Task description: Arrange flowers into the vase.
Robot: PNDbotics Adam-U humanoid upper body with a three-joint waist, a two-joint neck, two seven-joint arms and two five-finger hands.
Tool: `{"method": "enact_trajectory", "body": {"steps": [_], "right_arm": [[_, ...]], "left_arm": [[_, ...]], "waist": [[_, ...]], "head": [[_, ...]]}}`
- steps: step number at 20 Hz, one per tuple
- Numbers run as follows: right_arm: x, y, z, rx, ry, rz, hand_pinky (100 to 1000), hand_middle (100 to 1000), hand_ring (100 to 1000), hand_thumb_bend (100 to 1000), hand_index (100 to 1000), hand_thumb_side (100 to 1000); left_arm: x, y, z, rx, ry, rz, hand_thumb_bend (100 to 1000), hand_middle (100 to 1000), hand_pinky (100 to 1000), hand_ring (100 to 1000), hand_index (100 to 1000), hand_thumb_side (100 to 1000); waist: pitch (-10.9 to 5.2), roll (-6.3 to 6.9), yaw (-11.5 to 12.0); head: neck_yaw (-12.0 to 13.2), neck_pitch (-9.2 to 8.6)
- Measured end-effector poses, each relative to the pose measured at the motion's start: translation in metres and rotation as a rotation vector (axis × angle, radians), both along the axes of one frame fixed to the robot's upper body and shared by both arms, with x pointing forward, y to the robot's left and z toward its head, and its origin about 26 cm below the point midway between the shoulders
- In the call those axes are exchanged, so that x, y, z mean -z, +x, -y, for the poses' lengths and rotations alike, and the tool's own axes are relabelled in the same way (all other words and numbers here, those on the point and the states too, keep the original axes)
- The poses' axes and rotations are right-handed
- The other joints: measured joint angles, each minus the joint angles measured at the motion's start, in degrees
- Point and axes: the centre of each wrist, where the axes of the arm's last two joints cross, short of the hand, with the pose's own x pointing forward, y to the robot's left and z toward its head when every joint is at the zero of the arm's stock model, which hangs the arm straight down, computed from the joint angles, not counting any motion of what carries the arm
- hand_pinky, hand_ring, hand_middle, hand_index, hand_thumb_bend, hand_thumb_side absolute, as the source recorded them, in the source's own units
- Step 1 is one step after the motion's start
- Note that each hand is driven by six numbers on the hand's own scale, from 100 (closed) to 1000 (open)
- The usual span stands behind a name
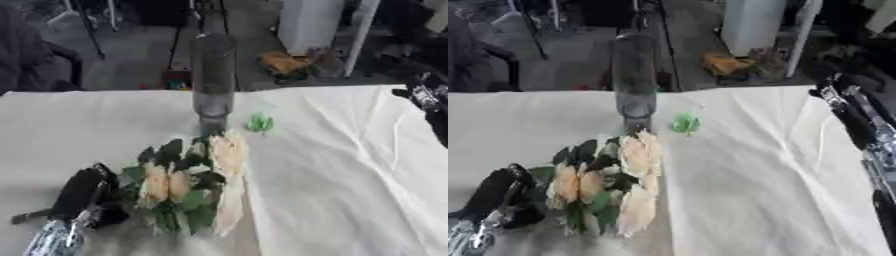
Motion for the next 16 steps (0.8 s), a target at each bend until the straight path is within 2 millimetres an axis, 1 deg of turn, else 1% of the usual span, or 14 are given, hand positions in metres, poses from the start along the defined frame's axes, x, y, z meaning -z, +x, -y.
{"method": "enact_trajectory", "body": {"steps": [1,3,6,9,12,16], "right_arm": [[0.0,0.0,0.0,0.0,0.0,0.0,896,859,1000,100,1000,788],[0.0,0.0,0.0,-0.001,0.0,0.0,896,859,1000,100,1000,788],[0.0,0.0,0.0,-0.001,0.0,0.0,896,859,1000,100,1000,788],[0.0,0.0,0.0,-0.001,0.0,0.0,896,859,1000,100,1000,787],[0.0,0.0,0.0,-0.001,0.0,0.0,896,859,1000,100,1000,787],[0.0,0.0,0.0,-0.001,0.0,0.0,896,859,1000,100,1000,786]], "left_arm": [[-0.001,0.0,0.0,0.001,-0.003,0.013,1000,100,100,100,100,170],[-0.003,0.0,0.001,0.008,-0.01,0.044,1000,100,100,100,100,126],[-0.009,0.0,0.003,0.03,-0.025,0.109,1000,100,100,100,100,120],[-0.021,-0.001,0.006,0.06,-0.04,0.187,1000,100,100,100,100,121],[-0.038,-0.001,0.008,0.086,-0.044,0.255,1000,100,100,100,100,122],[-0.062,-0.003,0.009,0.106,-0.051,0.302,1000,100,100,100,100,130]], "waist": [[0.0,-0.01,0.0],[0.0,-0.03,0.0],[0.0,-0.05,0.0],[0.0,-0.05,0.0],[-0.07,-0.02,0.0],[-0.13,0.01,0.0]], "head": [[0.0,0.0],[0.0,0.0],[-0.1,0.0],[-0.2,0.0],[-0.3,0.0],[-0.5,0.0]]}}
